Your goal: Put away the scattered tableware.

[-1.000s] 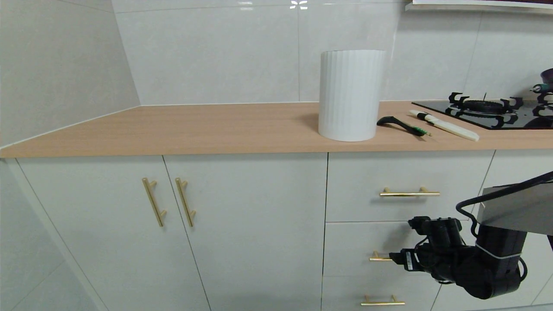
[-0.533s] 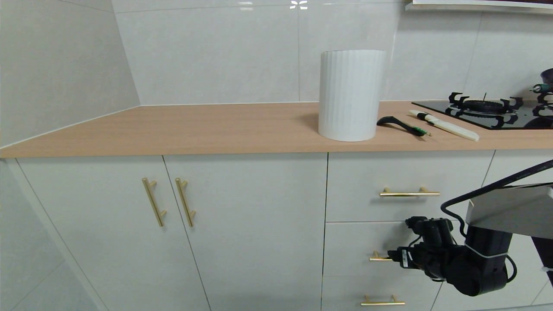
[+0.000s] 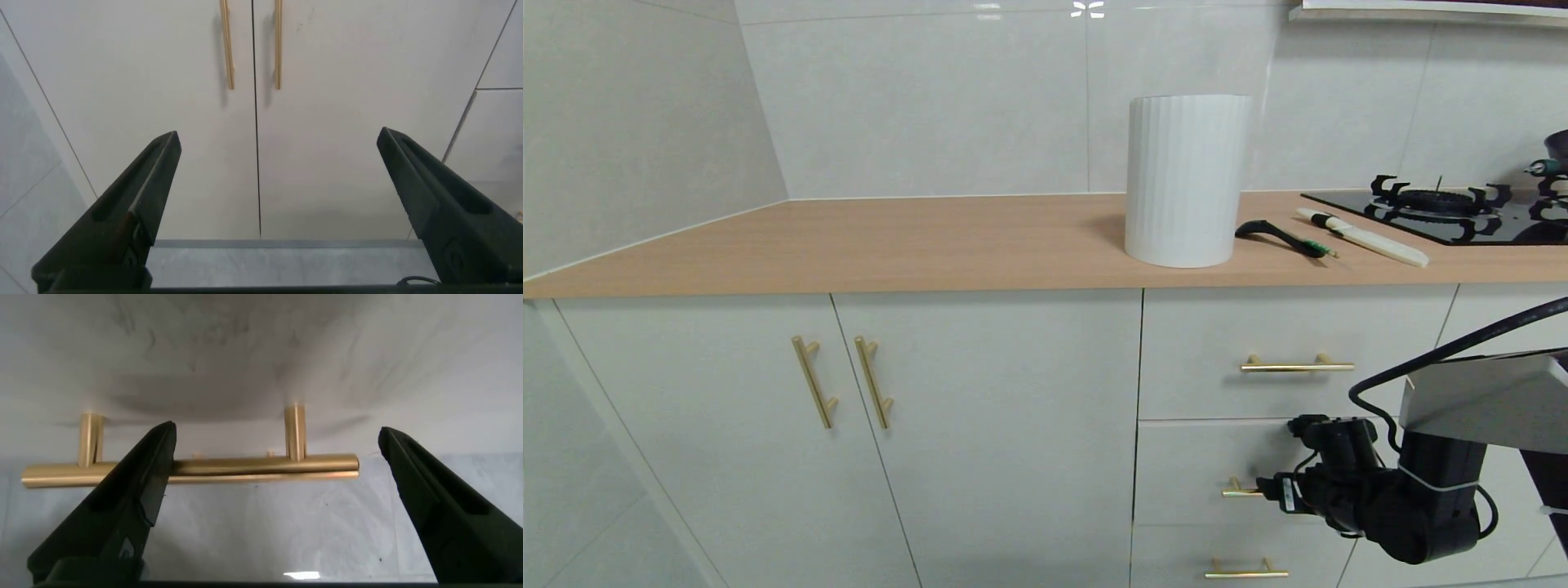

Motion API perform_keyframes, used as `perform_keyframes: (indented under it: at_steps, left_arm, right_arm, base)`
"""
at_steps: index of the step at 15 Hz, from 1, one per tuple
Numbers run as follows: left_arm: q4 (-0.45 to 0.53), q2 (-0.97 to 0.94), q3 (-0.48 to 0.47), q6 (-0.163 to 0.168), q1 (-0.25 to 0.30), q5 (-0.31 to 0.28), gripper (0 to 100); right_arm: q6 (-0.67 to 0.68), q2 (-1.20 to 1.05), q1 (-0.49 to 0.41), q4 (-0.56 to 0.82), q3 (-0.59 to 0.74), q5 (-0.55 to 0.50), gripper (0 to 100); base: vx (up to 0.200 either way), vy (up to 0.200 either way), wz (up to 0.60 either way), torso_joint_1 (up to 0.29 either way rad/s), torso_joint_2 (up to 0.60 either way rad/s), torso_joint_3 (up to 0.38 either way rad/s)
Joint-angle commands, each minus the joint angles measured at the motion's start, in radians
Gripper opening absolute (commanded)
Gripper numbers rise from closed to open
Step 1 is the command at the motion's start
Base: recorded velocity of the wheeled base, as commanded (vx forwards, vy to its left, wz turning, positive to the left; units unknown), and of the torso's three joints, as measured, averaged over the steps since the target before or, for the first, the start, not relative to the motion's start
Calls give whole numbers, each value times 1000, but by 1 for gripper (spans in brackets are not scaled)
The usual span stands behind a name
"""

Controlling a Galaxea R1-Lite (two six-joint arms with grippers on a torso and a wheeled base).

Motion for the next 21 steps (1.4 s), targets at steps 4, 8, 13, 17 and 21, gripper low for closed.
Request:
perform_keyframes:
  at_steps: [4,8,13,17,21]
  left_arm:
    - [0,0,0,0,1,1,100]
    - [0,0,0,0,1,-1,100]
    - [0,0,0,0,1,1,100]
    - [0,0,0,0,-1,1,100]
    - [0,0,0,0,-1,1,100]
  right_arm:
    - [-1,-10,2,40,7,0,100]
    - [-12,-257,44,309,86,41,100]
    - [-8,-695,77,646,50,99,100]
    - [16,-793,80,643,30,92,100]
    - [37,-635,100,525,33,61,100]
  base:
    - [0,0,0,0,0,0]
    - [0,0,0,0,0,0]
    - [0,0,0,0,0,0]
    - [0,0,0,0,0,0]
    - [0,0,0,0,0,0]
